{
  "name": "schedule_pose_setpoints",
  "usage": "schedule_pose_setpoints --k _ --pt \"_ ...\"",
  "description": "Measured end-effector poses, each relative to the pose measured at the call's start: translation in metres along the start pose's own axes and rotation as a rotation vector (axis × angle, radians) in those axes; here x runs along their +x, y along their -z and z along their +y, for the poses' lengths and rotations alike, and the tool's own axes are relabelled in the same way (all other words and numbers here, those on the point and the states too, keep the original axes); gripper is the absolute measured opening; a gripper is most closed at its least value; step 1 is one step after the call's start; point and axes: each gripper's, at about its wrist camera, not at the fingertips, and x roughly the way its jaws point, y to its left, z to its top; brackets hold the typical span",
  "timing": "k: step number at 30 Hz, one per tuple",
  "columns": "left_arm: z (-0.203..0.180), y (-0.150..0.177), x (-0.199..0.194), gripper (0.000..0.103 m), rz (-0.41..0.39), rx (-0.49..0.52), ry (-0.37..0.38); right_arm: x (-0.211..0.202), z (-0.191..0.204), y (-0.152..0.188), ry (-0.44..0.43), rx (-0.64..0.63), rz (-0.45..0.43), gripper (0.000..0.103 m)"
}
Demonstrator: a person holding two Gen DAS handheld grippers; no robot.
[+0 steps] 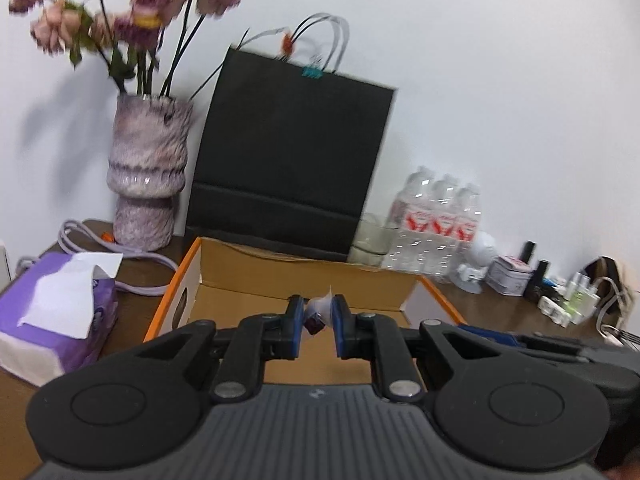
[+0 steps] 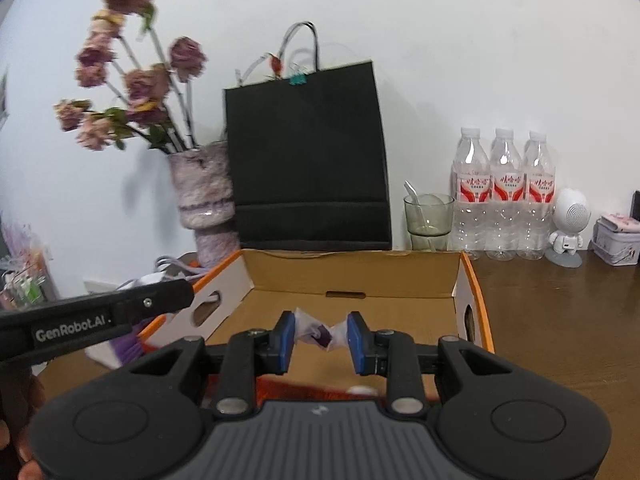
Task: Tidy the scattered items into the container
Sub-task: 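Carry the plastic bags into the box with both grippers and release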
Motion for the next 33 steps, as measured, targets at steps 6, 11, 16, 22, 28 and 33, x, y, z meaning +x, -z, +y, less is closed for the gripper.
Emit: schedule_pose_setpoints --k 6,11,16,22,28,33 --pt "0.012 0.010 0.037 0.016 0.086 -0.013 -0.039 0.040 -0.008 0.012 0.028 -0.006 0.102 0.027" --pt "0.010 0.016 0.042 0.026 0.112 0.009 -0.048 0.048 -0.012 0.020 0.032 -0.004 0.140 0.032" --pt "-0.003 0.014 0.029 0.103 0.059 0.064 -0.128 0.041 -0.013 0.016 0.066 -0.006 0.135 0.103" --pt "-0.010 0.010 0.019 0.103 0.029 0.093 -0.110 0.033 -0.011 0.011 0.060 -0.005 0.132 0.103" --pt "-0.010 0.008 0.019 0.103 0.035 0.077 -0.110 0.033 -0.009 0.010 0.065 -0.010 0.129 0.103" --pt "-0.008 0.006 0.018 0.103 0.040 0.054 -0.096 0.031 -0.006 0.010 0.064 -0.020 0.128 0.103"
